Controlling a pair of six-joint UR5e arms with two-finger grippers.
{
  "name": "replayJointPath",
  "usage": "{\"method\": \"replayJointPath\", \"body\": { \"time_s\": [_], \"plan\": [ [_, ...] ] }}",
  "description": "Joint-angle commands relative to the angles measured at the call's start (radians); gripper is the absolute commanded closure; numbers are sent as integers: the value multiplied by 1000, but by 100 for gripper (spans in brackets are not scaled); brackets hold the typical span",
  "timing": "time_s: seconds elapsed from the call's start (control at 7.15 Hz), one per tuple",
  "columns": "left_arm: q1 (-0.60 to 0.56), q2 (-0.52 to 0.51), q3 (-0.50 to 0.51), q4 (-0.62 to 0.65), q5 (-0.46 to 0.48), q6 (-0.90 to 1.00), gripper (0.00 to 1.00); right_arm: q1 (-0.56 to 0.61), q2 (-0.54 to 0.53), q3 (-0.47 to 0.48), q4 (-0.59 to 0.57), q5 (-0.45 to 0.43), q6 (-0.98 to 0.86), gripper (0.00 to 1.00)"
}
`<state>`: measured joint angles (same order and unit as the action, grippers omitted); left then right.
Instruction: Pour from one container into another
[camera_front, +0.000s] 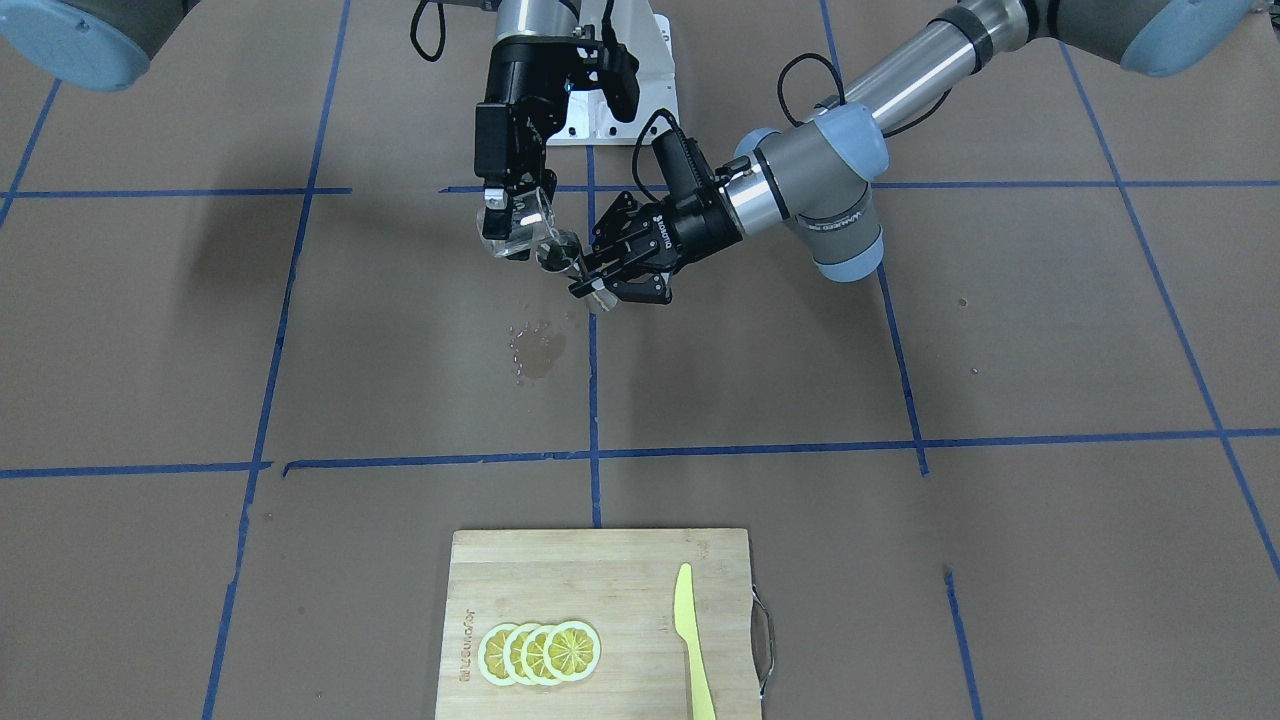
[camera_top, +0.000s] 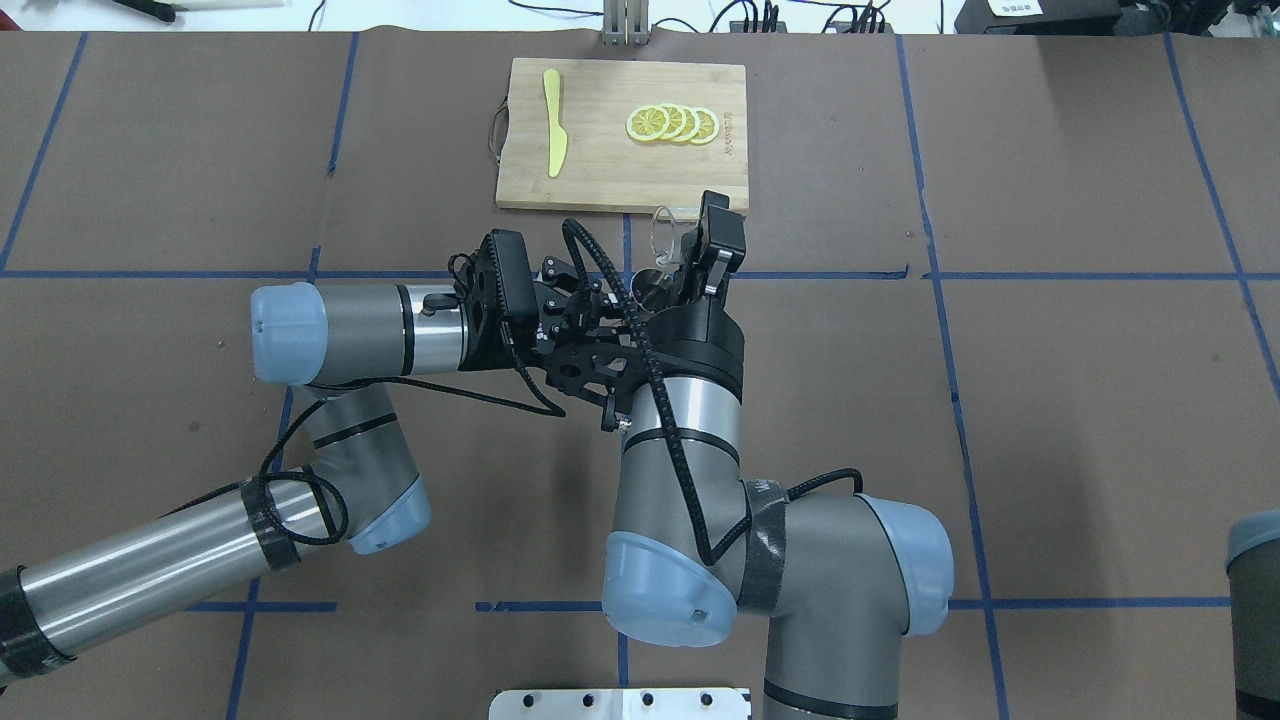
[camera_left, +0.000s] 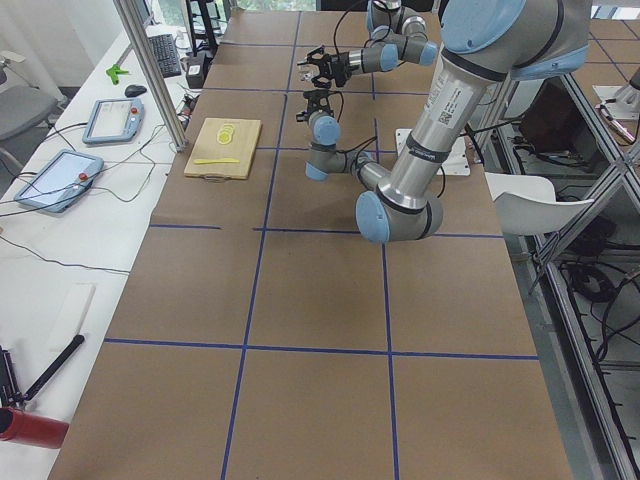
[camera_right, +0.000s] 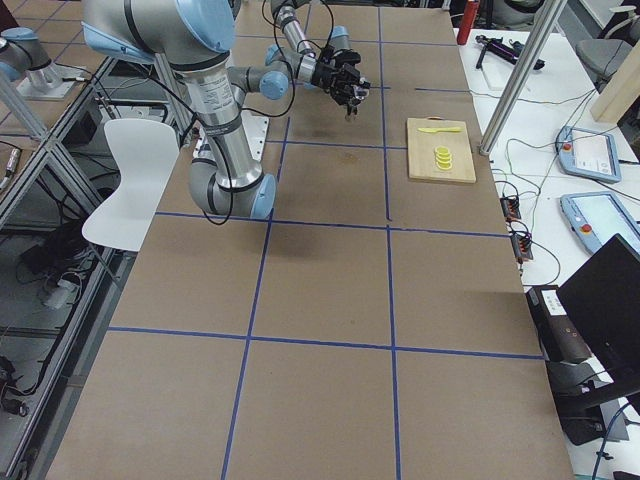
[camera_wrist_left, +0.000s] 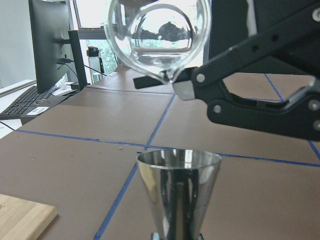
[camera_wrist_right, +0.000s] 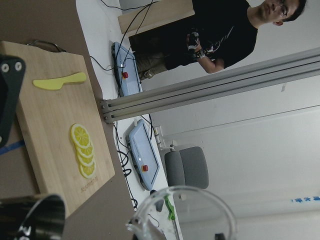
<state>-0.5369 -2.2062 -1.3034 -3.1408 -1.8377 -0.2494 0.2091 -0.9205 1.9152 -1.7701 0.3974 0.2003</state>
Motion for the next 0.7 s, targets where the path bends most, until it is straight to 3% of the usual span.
{"method": "replayJointPath", "body": {
  "time_s": [0.0, 0.28, 0.56],
  "plan": [
    [0, 0, -2, -2, 0, 1, 100, 6, -14, 1, 151, 7, 23, 100],
    [0, 5, -4, -4, 0, -1, 100, 6, -60, 1, 251, 49, 178, 100],
    [0, 8, -5, -5, -2, 1, 100, 21, -69, 5, 254, 57, 201, 100]
  ]
}}
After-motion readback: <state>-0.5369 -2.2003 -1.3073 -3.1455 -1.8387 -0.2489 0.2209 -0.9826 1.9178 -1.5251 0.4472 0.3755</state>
